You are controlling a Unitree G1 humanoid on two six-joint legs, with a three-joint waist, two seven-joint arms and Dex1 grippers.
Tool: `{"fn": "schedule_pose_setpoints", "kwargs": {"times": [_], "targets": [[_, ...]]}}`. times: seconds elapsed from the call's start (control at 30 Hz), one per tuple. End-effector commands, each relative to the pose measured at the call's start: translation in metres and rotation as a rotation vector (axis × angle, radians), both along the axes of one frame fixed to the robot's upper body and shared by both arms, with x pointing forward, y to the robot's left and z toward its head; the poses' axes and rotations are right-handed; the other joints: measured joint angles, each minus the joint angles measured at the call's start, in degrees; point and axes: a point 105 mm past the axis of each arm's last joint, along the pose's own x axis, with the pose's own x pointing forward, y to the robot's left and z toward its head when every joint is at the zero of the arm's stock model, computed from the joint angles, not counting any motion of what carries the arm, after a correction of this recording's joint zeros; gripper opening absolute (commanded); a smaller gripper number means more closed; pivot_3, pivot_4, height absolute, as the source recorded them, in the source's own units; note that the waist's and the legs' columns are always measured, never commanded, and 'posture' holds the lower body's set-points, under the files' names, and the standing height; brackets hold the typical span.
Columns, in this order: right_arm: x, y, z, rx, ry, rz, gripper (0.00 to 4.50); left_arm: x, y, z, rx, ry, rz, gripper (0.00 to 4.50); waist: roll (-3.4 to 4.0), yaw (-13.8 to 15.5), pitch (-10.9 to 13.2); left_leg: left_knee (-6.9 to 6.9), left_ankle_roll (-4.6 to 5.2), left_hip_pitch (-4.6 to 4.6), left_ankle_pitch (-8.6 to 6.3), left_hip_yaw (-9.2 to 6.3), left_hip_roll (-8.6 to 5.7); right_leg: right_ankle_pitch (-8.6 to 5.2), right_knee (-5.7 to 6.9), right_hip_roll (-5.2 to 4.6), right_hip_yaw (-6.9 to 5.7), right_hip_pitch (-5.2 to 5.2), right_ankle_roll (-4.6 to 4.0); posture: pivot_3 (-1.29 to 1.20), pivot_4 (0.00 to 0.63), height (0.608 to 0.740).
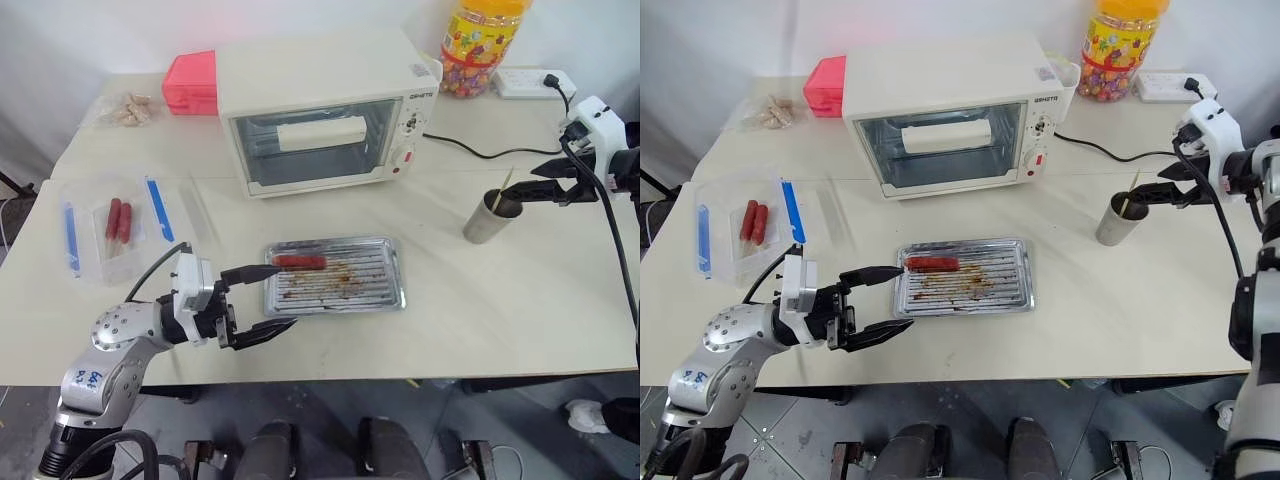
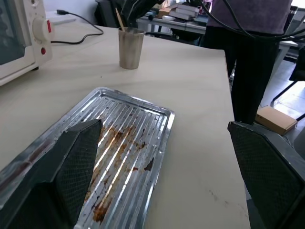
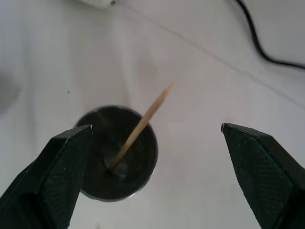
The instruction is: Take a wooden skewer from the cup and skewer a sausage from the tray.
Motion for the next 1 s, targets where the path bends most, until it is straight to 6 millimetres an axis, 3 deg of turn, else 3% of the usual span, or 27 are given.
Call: {"fn": "schedule_pose_setpoints", "kwargs": {"times": [0.03, 0.53, 0.73, 1.0], "targets": [[0.0, 0.004, 0.015, 0.007, -0.027, 0.025, 4.5, -0.005, -0.001, 0.007, -0.006, -0.033, -0.002, 4.48, 0.0, -0.2, 0.0, 0.05, 0.0, 0.01, 0.0, 0.0, 0.01, 0.0, 0.03, 0.01, 0.0, 0.02, 0.0, 0.0, 0.15, 0.74], [0.016, 0.033, 0.006, -0.248, -0.043, 0.202, 4.5, -0.007, -0.011, 0.008, -0.017, -0.031, -0.01, 4.48, 0.02, -0.3, 0.0, 0.08, 0.0, 0.06, 0.01, 0.01, 0.03, 0.0, 0.11, 0.04, 0.03, 0.02, 0.0, 0.0, 0.15, 0.74], [0.012, 0.031, 0.002, -0.304, -0.006, 0.232, 4.5, -0.008, -0.01, 0.008, -0.02, -0.025, 0.003, 4.48, 0.02, -0.44, 0.0, 0.08, 0.0, 0.07, 0.01, 0.0, 0.04, 0.0, 0.11, 0.06, 0.03, 0.03, 0.0, 0.0, 0.15, 0.74], [0.012, 0.03, 0.018, -0.298, -0.041, 0.215, 4.5, -0.005, -0.007, 0.008, -0.025, -0.023, 0.016, 4.48, 0.04, -0.42, 0.01, 0.08, 0.0, 0.07, 0.01, 0.0, 0.04, 0.0, 0.12, 0.06, 0.04, 0.02, 0.0, 0.0, 0.15, 0.74]]}}
